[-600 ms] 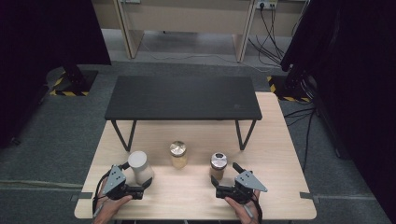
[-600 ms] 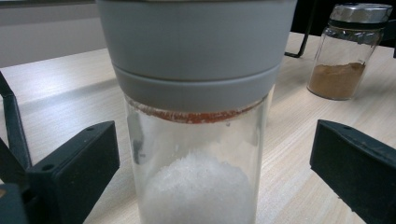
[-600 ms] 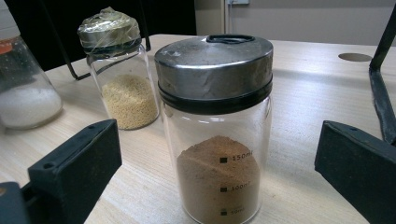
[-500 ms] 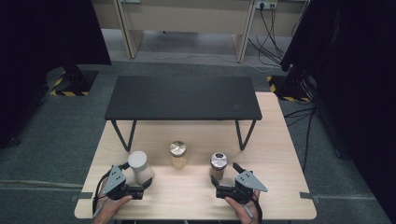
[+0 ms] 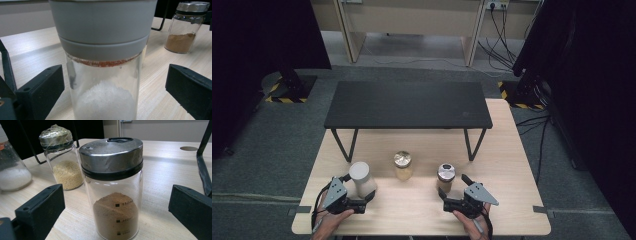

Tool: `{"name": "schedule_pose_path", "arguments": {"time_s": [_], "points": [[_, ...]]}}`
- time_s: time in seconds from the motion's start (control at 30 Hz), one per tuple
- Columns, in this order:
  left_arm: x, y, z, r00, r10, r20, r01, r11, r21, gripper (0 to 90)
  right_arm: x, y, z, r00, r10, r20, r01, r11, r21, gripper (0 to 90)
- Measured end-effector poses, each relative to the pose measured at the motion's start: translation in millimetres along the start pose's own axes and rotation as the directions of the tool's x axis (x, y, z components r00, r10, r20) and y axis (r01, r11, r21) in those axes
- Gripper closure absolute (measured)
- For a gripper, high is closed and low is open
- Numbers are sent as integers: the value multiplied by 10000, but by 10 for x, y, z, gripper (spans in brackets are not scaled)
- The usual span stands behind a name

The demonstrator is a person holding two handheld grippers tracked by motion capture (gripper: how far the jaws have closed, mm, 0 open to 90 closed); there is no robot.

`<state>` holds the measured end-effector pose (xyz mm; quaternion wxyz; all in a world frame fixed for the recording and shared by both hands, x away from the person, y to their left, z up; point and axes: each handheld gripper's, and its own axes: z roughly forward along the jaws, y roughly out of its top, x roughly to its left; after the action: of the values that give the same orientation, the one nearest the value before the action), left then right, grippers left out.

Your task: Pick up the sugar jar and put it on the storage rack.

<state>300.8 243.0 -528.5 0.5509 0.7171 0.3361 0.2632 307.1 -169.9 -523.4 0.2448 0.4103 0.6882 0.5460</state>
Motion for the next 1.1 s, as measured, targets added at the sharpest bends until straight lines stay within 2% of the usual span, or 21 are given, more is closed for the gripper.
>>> {"name": "schedule_pose_path", "arguments": {"time_s": [0.6, 0.87, 1.1], "points": [[11, 41, 8, 10000, -79, -19, 78, 9998, -173, 44, 0, -3, 2, 10000, 61, 21, -61, 10000, -24, 7], [39, 80, 9, 9998, -171, -79, 169, 9995, -281, 102, -12, -2, -4, 9999, 121, 56, -121, 9999, -36, 8], [48, 121, 7, 9998, -172, -46, 171, 9992, -369, 200, -12, -3, -2, 9999, 142, 39, -142, 9999, -31, 7]]}}
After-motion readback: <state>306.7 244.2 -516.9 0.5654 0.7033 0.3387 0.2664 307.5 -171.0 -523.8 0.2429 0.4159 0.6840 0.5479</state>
